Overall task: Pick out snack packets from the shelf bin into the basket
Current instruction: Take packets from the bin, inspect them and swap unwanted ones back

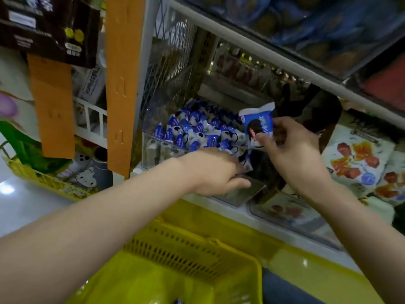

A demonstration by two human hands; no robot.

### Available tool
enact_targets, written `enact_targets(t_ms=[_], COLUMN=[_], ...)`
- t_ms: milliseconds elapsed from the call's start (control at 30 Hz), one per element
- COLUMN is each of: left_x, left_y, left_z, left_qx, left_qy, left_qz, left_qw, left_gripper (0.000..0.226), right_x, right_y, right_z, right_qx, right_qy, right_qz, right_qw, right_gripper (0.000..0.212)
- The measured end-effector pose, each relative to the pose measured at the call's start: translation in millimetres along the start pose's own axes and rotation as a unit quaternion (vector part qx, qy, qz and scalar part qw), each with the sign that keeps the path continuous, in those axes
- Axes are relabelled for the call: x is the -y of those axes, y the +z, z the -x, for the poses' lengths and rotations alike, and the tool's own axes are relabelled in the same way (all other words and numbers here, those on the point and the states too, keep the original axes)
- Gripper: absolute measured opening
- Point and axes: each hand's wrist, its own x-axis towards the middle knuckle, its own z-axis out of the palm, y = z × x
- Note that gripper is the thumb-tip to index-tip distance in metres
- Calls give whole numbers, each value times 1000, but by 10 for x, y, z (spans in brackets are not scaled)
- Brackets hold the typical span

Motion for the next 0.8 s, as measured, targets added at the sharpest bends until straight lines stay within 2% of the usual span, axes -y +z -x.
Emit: enact_targets(t_ms=[100, 167, 267, 333, 433, 533, 667, 800], left_x=[79, 114, 121, 112, 134, 189, 322, 408], left_y=[63, 91, 125, 143, 140, 110, 50, -20], left_z=[37, 60, 68, 91, 175, 300, 583, 873], left_qx=[0, -16, -38, -59, -88, -98, -94, -103], left_qy=[-7, -4, 4, 11, 24, 27, -16, -57], left_qz=[-9, -10, -29, -43, -34, -15, -1, -27], left_qw=[1000, 1000, 999, 997, 995, 995, 995, 993], left_gripper=[49, 49, 48, 46, 43, 43, 52, 56], right_x=[37, 93, 195, 249, 255, 214, 218, 231], right_y=[19, 36, 95, 150, 236, 334, 389, 377], right_z=[-107, -149, -193, -203, -200, -202, -186, -223], right_qx=[55, 124, 221, 272, 342, 349, 416, 439], right_qy=[45, 78, 87, 87, 99, 126, 162, 181], right_qz=[56, 128, 280, 320, 293, 228, 184, 184], right_qw=[996, 981, 930, 903, 887, 900, 876, 861], right_gripper=[35, 38, 36, 35, 37, 32, 27, 27])
